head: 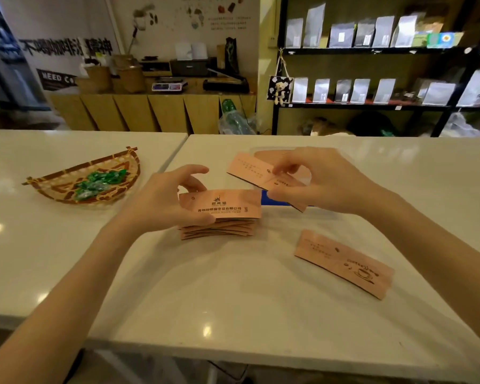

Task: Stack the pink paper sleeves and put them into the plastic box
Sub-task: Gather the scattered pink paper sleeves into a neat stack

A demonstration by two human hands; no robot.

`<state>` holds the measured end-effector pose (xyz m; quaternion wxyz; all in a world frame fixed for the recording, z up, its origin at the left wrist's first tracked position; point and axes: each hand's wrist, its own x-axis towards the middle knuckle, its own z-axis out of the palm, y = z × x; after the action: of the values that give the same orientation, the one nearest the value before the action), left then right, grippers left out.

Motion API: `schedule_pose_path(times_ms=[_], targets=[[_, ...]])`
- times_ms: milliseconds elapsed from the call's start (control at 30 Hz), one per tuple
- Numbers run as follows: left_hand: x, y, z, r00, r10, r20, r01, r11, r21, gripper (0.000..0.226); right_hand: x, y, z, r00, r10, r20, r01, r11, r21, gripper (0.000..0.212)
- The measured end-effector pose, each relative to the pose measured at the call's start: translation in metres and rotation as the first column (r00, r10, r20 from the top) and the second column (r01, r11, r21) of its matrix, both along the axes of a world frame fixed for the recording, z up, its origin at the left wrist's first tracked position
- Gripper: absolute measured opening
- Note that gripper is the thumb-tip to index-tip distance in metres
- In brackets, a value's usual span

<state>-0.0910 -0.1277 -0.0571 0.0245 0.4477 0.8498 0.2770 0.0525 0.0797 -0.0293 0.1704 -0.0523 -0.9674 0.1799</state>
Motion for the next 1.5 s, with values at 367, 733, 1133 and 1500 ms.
schedule_pose_path(times_ms=[367, 733, 1133, 1500], targets=[[-0.018, 0.004, -0.018, 0.999, 0.038, 0.028, -0.038, 0.999, 0.009, 0.106, -0.059, -0.037, -0.011, 0.988, 0.060, 0.144, -0.111, 0.919, 0.378, 0.056], [-0.018, 0.002, -0.017, 0.999, 0.049, -0.008, -0.050, 0.995, -0.086, 0.091, -0.067, -0.038, -0.029, 0.972, 0.094, 0.217, -0.176, 0.900, 0.398, 0.057], [0.047, 0.041, 0.018, 0.965, -0.244, -0.100, 0.242, 0.970, -0.032, 0.057, 0.001, 0.008, -0.010, 0.985, 0.104, 0.139, -0.109, 0.993, 0.032, 0.046], [0.090, 0.105, -0.017, 0.890, -0.455, 0.000, 0.438, 0.857, -0.270, 0.069, 0.074, 0.032, -0.023, 0.840, -0.173, 0.514, 0.154, 0.985, 0.079, 0.074]])
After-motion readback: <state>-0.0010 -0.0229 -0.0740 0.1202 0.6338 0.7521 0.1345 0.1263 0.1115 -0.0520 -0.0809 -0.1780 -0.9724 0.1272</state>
